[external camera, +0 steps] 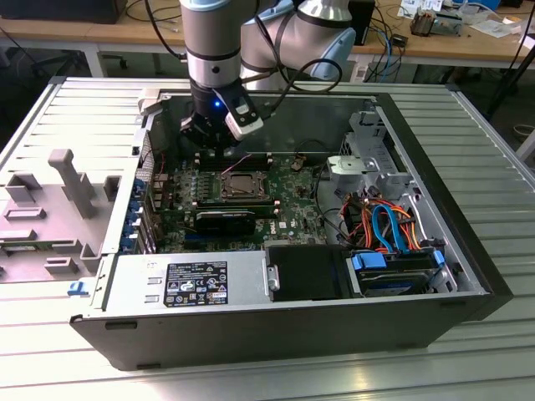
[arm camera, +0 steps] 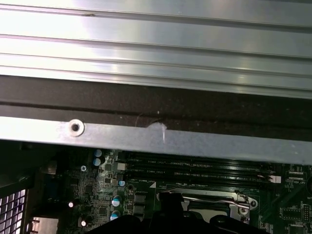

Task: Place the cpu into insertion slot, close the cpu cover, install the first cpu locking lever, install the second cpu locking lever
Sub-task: 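Install the first cpu locking lever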

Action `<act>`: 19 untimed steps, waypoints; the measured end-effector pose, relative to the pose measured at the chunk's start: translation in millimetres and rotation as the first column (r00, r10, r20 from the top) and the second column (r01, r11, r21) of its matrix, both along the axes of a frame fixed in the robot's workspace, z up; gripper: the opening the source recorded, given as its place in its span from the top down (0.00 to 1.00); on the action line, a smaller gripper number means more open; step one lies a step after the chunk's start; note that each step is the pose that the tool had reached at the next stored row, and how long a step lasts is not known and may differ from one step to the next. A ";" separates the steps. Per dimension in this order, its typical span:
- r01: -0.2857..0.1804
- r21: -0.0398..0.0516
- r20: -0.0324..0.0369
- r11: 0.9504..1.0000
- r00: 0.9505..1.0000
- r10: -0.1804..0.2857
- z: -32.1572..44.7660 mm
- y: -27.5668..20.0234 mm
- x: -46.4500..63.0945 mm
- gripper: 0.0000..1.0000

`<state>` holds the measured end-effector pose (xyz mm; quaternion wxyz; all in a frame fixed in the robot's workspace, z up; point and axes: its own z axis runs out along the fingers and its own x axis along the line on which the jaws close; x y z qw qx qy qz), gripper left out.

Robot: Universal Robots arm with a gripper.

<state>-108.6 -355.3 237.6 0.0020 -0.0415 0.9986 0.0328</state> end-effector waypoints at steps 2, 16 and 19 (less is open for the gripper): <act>0.000 0.000 0.000 1.000 1.000 0.000 -0.4 0.0 0.0 0.89; 0.000 0.000 0.000 1.000 1.000 0.000 -3.4 0.0 0.2 0.89; 0.000 0.000 0.000 1.000 1.000 0.000 -4.3 0.0 0.3 0.89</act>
